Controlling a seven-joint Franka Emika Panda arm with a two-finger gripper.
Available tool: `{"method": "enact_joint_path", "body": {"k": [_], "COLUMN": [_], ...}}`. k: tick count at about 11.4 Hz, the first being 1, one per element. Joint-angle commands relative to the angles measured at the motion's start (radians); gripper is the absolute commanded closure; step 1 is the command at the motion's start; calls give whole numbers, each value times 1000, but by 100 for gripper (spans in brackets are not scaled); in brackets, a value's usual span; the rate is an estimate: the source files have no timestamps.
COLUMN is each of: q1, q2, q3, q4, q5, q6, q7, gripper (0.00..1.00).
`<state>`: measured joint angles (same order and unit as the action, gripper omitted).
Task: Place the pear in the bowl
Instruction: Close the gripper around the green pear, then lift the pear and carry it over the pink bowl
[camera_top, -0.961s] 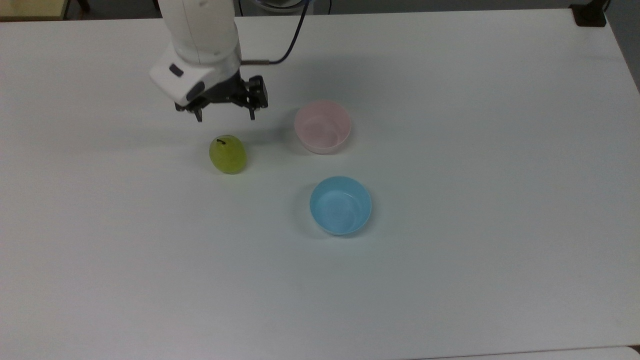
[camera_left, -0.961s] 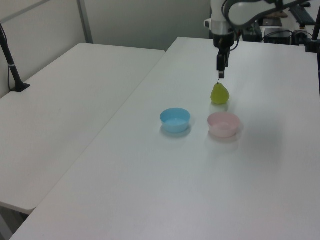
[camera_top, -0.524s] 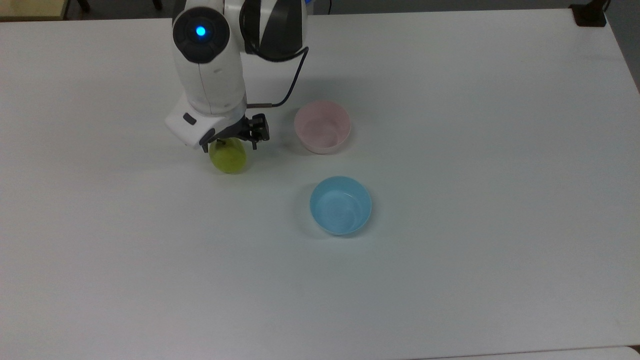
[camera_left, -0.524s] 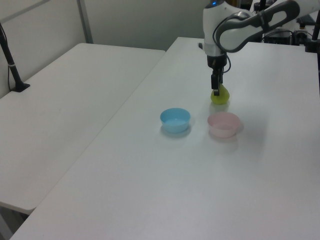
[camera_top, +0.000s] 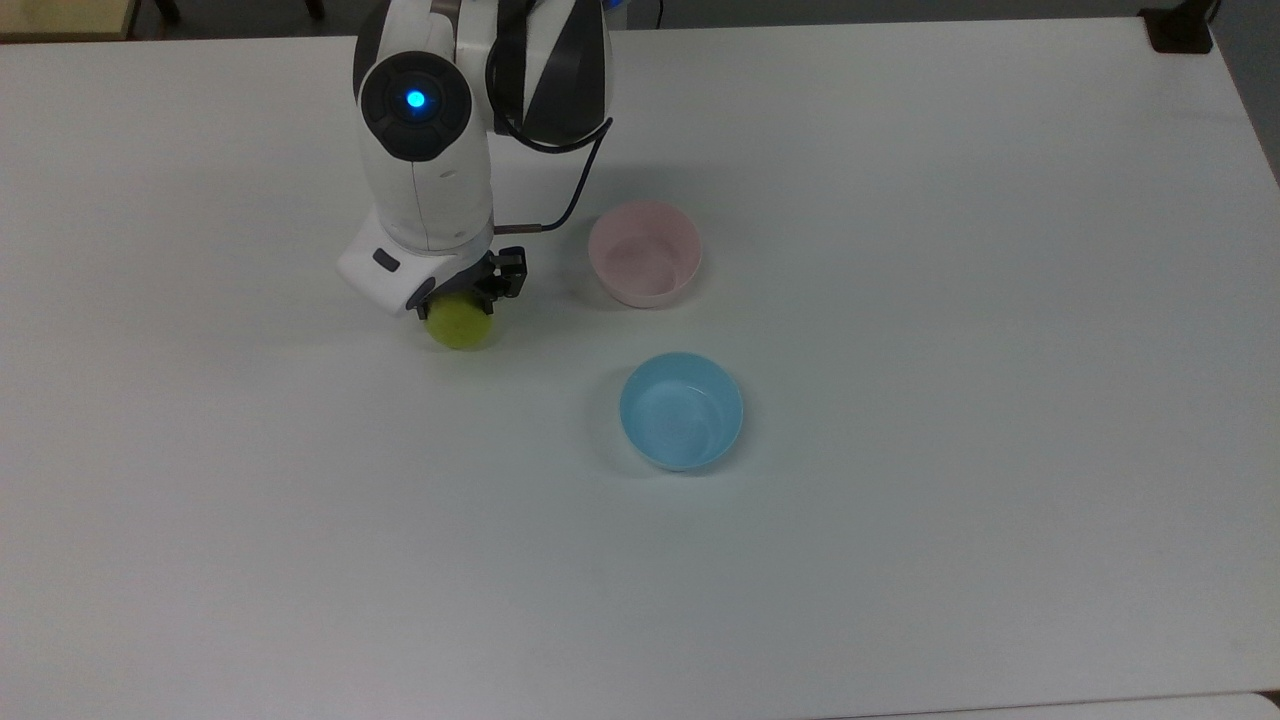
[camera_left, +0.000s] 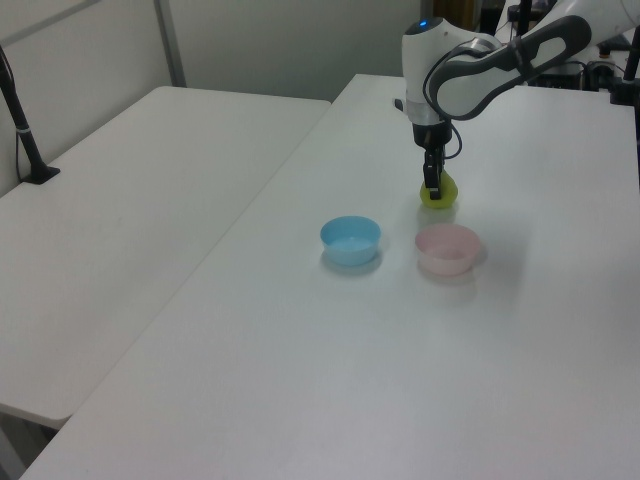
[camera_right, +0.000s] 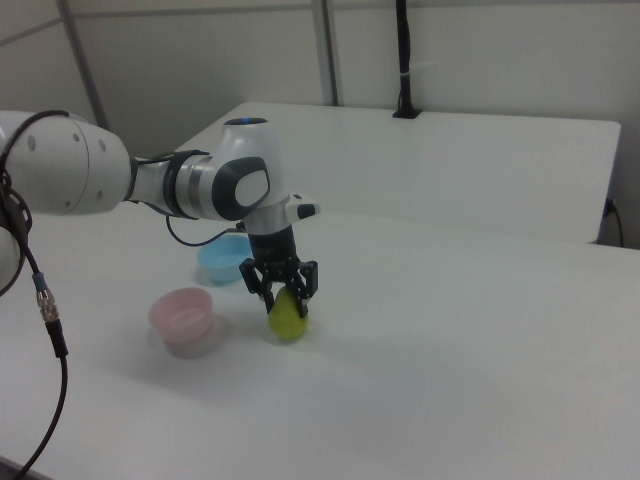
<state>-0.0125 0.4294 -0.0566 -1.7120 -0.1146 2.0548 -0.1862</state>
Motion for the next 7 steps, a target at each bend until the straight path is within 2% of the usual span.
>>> {"method": "enact_joint_path", "body": {"k": [1,5,7], "q1": [-6,6,67], "q2": [-84,-234,-277], "q3": [-3,0,8], "q4": [-18,-17,-18], "q5": [-7,6,6], "q6": [-54,-152,-226], "q7": [-13,46,108], "gripper": [67,67,67]}}
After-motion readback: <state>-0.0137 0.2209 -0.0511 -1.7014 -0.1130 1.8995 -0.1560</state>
